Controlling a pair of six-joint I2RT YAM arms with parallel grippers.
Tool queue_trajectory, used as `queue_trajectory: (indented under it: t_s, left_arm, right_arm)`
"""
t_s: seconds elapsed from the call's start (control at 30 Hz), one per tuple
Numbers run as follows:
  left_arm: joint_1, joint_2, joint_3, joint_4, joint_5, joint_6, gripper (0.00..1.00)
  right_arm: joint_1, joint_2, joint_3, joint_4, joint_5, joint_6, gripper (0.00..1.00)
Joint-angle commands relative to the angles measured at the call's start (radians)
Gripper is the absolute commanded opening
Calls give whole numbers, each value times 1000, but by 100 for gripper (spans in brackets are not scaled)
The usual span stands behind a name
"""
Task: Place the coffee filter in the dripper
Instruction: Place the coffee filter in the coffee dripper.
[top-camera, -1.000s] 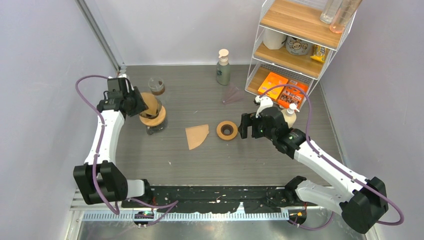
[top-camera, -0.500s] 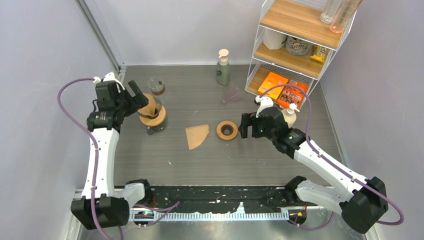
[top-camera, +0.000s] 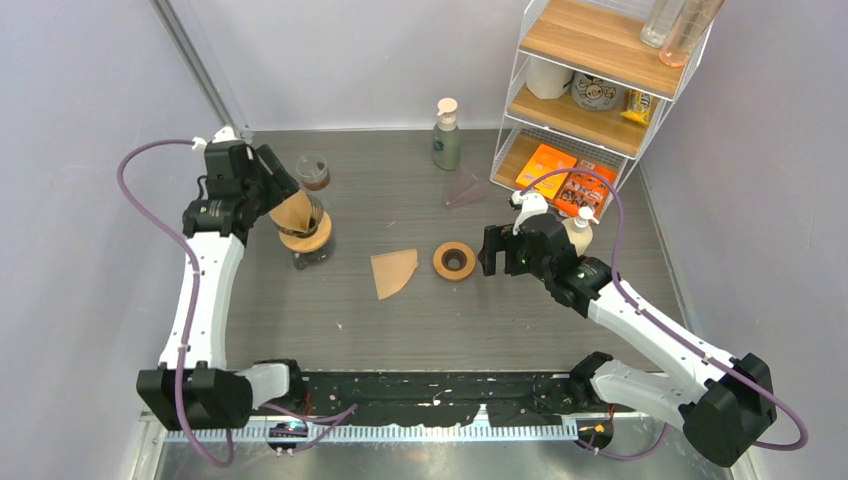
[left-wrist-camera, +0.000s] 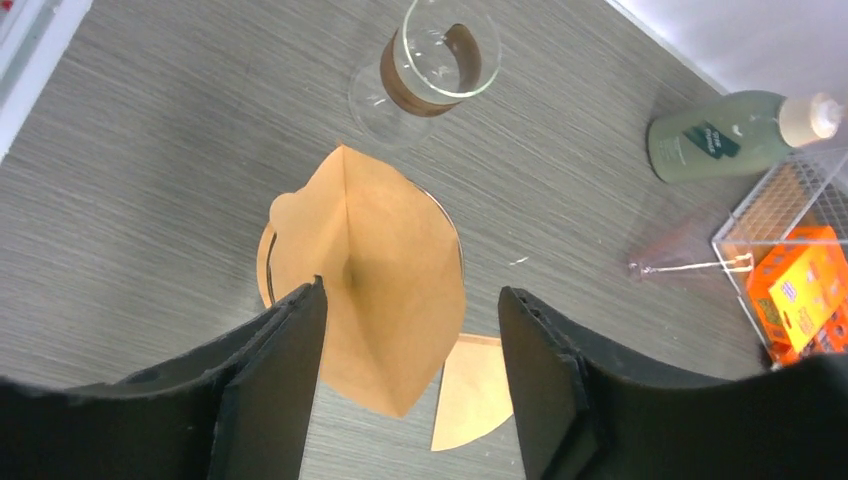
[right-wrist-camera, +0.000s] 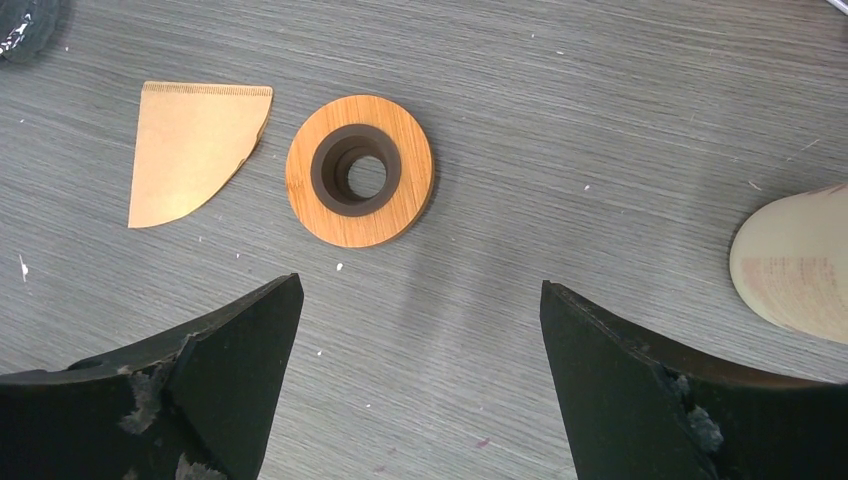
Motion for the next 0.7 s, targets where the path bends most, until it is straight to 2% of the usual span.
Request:
queue_trajectory:
  t_s: [0.0,0.1,0.2,0.5,0.67]
  left_arm:
    - [-15,77,66,-17,-100,-13,58]
    - [-18,129,94,-57,-144,-15,39]
    - [-19,161,92,-60,-139,-16,25]
    - [-28,266,83,-24,-29,16,18]
    - [-29,310,97,-69,-38,27,16]
  right_arm:
    - [-3,-8,6,11,30,-3,95]
    - [-3,-7,5,10,38,-4,96]
    - [-3,-4,6,7,49,-4,96]
    - [-3,7,9,5,52,-8,96]
    - [-3,7,7,6,53,-8,95]
